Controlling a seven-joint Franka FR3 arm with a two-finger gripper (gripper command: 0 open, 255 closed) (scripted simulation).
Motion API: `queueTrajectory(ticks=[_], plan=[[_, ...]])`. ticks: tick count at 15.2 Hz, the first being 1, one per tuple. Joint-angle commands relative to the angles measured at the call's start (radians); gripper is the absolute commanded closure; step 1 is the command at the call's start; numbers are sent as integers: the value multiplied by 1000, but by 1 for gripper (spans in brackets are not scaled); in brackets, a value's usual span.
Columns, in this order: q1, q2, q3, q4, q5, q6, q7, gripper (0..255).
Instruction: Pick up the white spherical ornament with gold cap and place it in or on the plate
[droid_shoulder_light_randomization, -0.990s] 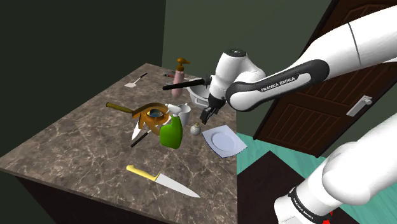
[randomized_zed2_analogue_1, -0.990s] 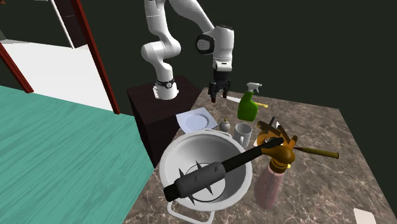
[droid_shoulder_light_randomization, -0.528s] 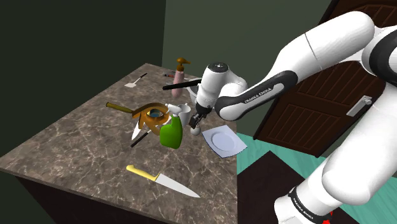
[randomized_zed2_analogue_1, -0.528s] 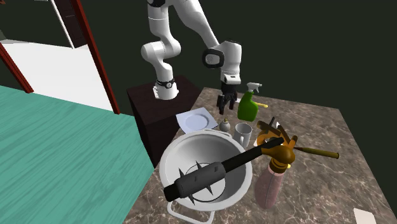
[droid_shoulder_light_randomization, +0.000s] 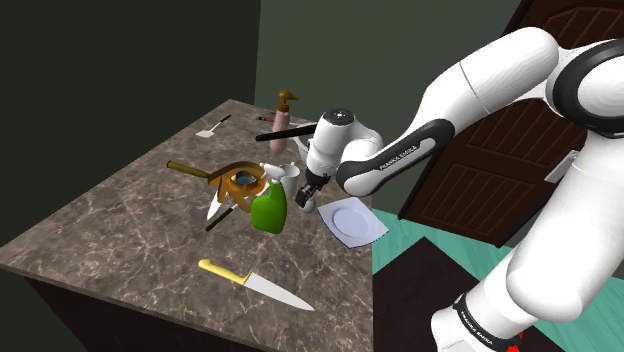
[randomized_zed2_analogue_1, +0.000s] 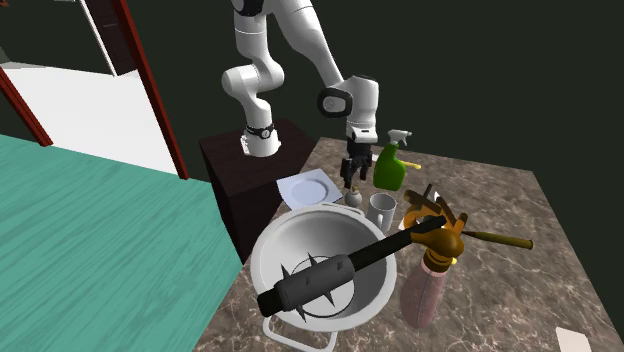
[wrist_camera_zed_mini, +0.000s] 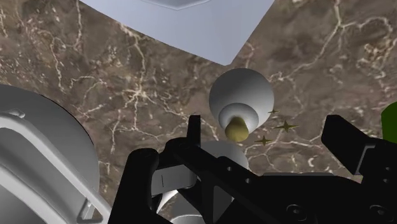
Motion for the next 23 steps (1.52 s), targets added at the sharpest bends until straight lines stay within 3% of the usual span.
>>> queueTrajectory(ticks=[1, 5, 6, 15, 23], plan=[[0, 1, -1, 0, -2, 1, 1, 0], [0, 1, -1, 0, -1, 1, 1, 0], [0, 1, -1, 0, -1, 1, 1, 255], [0, 1, -1, 0, -2, 1, 1, 255], [-14, -90, 29, 7, 102, -82, -89, 255]])
